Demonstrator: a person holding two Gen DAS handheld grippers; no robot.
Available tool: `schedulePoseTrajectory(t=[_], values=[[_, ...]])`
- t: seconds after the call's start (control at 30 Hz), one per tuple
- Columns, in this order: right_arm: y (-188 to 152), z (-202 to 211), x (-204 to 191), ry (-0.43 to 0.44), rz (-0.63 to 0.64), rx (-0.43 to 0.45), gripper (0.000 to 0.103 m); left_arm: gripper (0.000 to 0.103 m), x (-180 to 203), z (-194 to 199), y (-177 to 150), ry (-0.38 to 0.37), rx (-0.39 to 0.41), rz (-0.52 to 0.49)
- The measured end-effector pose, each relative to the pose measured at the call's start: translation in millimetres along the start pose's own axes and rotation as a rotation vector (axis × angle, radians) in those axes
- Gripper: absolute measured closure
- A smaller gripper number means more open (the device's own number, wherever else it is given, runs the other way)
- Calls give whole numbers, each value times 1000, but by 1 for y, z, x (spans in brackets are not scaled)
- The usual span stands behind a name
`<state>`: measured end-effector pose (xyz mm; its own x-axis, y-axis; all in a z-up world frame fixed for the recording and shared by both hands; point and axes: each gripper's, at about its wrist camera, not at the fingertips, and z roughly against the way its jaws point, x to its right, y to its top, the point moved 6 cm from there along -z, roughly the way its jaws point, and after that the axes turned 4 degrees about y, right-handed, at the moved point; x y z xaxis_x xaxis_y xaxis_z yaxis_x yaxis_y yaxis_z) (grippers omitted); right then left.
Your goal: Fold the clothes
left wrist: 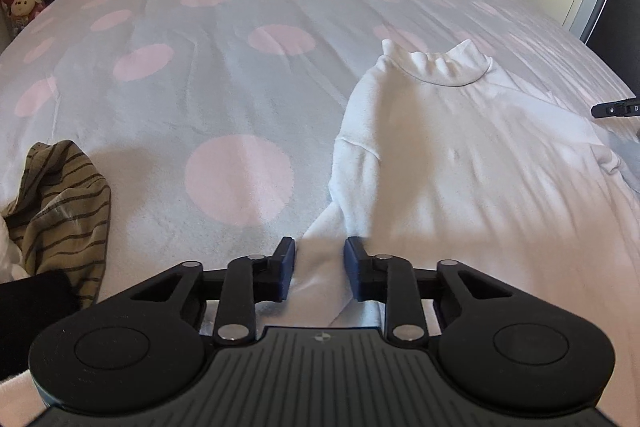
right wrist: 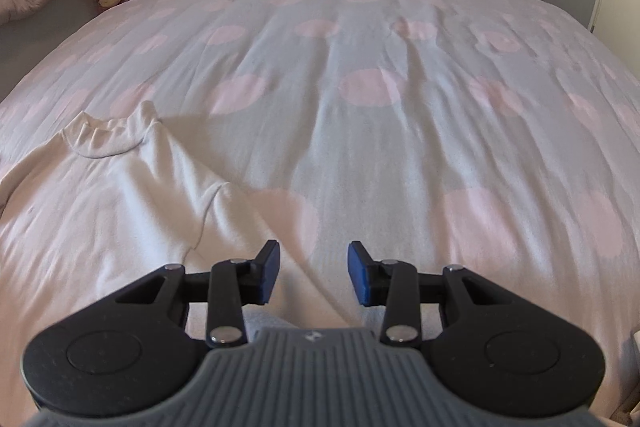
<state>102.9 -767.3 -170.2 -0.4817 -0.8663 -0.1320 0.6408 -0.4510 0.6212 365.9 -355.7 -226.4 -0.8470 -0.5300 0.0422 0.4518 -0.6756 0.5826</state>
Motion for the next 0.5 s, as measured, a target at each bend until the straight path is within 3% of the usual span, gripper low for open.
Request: schedulePoseTrajectory(t=[0.13, 0.17, 0.2, 0.27, 0.5], values=[[-14, -12, 6, 87, -97, -54, 63, 92, 3, 2, 1, -1, 5, 13], [-18, -12, 3, 94, -94, -58, 67, 93, 5, 3, 1, 7, 4, 10], [-21, -12, -2, 75, -54, -66, 83, 96, 5, 5, 2, 23, 6, 8], [-23, -11, -10, 38, 15, -76, 96, 98, 1, 8, 7, 47, 7, 19], [16, 1, 4, -111, 35, 14, 98, 101, -34, 24, 40, 193, 47, 45]])
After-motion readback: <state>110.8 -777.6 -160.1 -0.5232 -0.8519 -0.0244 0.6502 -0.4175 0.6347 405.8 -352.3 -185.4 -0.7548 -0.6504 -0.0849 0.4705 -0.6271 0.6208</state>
